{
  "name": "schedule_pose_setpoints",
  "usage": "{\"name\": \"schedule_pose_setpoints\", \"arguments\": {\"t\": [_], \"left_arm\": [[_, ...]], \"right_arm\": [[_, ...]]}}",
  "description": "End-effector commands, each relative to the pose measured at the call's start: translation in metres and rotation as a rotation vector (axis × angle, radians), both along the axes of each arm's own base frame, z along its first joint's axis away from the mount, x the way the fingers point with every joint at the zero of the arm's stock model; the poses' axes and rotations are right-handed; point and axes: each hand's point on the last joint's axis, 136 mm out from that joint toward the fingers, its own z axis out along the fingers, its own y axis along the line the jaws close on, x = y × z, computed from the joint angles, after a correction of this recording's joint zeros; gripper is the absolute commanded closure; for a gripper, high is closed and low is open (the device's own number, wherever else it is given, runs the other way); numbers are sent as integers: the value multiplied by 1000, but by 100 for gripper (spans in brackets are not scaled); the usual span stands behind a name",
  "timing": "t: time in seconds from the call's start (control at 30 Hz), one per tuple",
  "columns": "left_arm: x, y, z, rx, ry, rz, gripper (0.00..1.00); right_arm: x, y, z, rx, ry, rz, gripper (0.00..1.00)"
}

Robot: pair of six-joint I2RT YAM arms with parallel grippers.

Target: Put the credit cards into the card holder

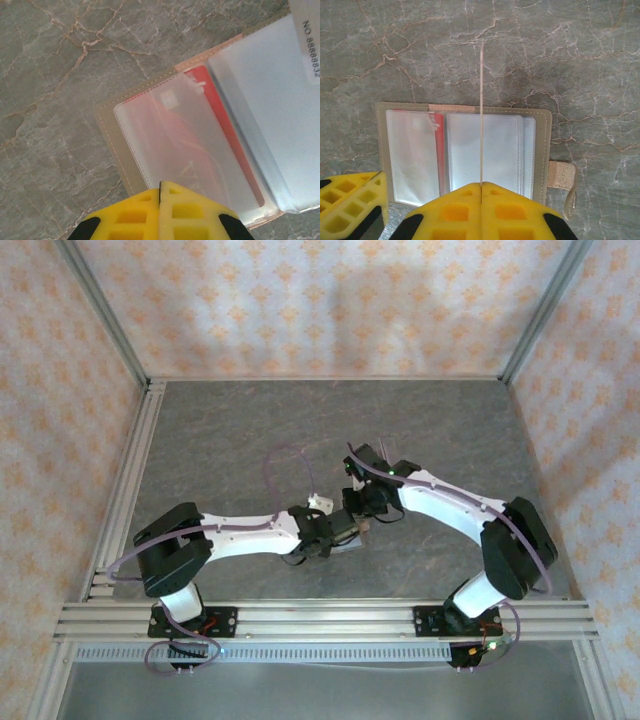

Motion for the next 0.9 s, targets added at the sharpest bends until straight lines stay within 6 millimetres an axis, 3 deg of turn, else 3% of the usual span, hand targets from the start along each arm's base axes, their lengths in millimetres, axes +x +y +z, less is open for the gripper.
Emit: {"name": "schedule_pose_setpoints", "arguments": {"t": [0.0, 0.17, 0.4, 0.67, 0.87], "left_arm": [[8, 9, 8, -4, -51, 38, 100], [12, 8, 11, -13, -49, 23, 100], [12, 13, -2, -16, -11, 34, 100], [11, 24, -19, 11, 24, 54, 100], [8, 27, -36, 33, 49, 53, 100]], "right_arm": [[12, -5, 9, -44, -50, -22, 100], [12, -15, 5, -97, -54, -34, 100], [10, -16, -3, -140, -47, -28, 100], [-2, -12, -18, -181, -17, 6, 100], [-11, 4, -21, -111, 25, 28, 100]]}}
